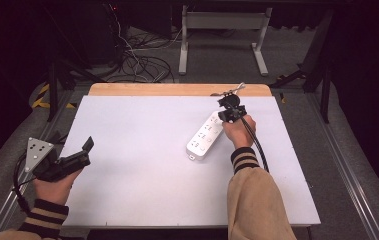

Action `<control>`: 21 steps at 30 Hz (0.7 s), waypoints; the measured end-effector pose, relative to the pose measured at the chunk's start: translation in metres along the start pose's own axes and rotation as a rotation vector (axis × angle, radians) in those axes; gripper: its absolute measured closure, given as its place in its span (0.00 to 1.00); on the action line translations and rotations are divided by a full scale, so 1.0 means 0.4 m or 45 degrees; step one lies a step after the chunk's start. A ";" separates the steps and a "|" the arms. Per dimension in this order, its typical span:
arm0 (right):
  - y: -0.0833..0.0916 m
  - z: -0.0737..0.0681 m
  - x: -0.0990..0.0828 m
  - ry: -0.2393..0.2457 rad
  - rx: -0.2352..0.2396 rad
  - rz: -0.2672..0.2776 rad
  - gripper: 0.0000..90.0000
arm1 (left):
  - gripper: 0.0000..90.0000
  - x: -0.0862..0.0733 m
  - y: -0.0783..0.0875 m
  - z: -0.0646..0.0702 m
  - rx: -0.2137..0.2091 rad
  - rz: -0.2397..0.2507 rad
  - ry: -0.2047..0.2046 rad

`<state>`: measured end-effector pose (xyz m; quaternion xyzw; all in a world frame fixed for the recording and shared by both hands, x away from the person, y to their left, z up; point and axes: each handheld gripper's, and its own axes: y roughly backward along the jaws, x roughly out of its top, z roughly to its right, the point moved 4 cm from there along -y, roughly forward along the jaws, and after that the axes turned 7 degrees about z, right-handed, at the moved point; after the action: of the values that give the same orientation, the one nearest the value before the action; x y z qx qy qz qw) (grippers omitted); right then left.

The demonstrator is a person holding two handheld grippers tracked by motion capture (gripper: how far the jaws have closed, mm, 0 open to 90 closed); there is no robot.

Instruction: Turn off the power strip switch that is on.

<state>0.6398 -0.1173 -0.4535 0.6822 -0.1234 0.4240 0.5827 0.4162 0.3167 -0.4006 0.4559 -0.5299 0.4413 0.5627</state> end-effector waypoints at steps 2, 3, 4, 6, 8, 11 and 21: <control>-0.013 -0.001 -0.012 0.014 -0.010 -0.029 1.00 | 0.01 0.000 0.000 0.001 -0.002 0.001 -0.001; -0.021 -0.003 -0.023 0.015 -0.009 -0.037 1.00 | 0.01 0.001 0.000 0.002 -0.002 0.002 -0.001; -0.021 -0.003 -0.023 0.015 -0.009 -0.037 1.00 | 0.01 0.000 0.000 0.002 -0.003 0.000 -0.002; -0.026 -0.002 -0.033 0.031 -0.021 -0.044 1.00 | 0.01 0.000 0.000 0.002 -0.003 -0.004 0.000; -0.025 0.000 -0.037 0.020 -0.032 -0.020 1.00 | 0.01 -0.001 -0.001 0.003 -0.001 -0.007 -0.002; -0.029 -0.006 -0.043 0.031 -0.046 -0.009 1.00 | 0.01 -0.001 -0.002 0.004 -0.001 -0.008 0.000; -0.032 -0.021 -0.051 0.007 -0.083 0.047 1.00 | 0.01 0.001 0.001 0.003 -0.005 -0.002 0.006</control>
<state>0.6323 -0.1127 -0.4776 0.6592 -0.1481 0.4323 0.5972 0.4155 0.3157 -0.4000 0.4542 -0.5290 0.4409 0.5652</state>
